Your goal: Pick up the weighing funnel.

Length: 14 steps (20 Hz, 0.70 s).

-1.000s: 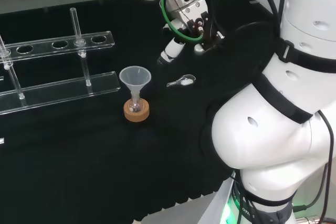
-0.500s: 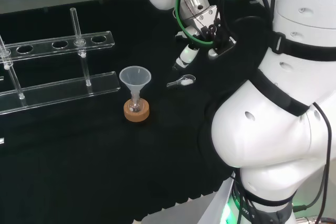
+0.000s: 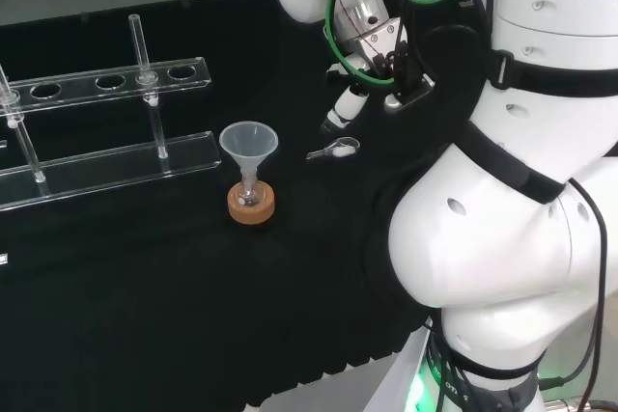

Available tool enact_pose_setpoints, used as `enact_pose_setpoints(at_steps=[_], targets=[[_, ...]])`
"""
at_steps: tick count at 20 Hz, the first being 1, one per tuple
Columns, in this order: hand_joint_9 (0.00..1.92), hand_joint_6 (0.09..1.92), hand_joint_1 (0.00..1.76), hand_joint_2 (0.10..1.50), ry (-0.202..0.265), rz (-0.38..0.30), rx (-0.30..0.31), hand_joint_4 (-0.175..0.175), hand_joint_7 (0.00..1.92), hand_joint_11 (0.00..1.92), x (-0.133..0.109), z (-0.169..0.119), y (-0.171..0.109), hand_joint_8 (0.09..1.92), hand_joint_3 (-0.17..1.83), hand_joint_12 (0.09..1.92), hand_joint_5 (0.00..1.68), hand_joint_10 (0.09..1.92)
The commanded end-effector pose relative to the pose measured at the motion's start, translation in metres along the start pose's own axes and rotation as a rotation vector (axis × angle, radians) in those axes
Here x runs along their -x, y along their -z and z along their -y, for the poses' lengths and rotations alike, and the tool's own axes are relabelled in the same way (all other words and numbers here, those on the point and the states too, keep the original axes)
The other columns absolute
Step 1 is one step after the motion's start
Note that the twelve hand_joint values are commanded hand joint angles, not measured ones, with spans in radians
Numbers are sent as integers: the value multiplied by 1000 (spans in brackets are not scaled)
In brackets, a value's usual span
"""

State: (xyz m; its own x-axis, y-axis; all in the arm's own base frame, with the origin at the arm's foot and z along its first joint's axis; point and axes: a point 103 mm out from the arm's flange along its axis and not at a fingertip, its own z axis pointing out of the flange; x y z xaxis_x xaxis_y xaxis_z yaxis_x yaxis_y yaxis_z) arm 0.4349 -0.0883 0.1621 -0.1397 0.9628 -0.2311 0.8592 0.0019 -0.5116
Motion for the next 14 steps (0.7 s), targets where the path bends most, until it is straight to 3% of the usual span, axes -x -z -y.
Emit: enact_pose_setpoints(at_steps=[1,9,14], targets=[[0,87,450,755,-6,-42,4,-9,101,0,3,-6,-10,504,14,1135,32,589],[7,87,485,753,1,-25,-6,-10,275,0,-9,-8,-14,545,10,1213,191,747],[90,87,501,759,12,-1,-11,-8,499,0,-17,-9,-15,543,11,1240,356,776]])
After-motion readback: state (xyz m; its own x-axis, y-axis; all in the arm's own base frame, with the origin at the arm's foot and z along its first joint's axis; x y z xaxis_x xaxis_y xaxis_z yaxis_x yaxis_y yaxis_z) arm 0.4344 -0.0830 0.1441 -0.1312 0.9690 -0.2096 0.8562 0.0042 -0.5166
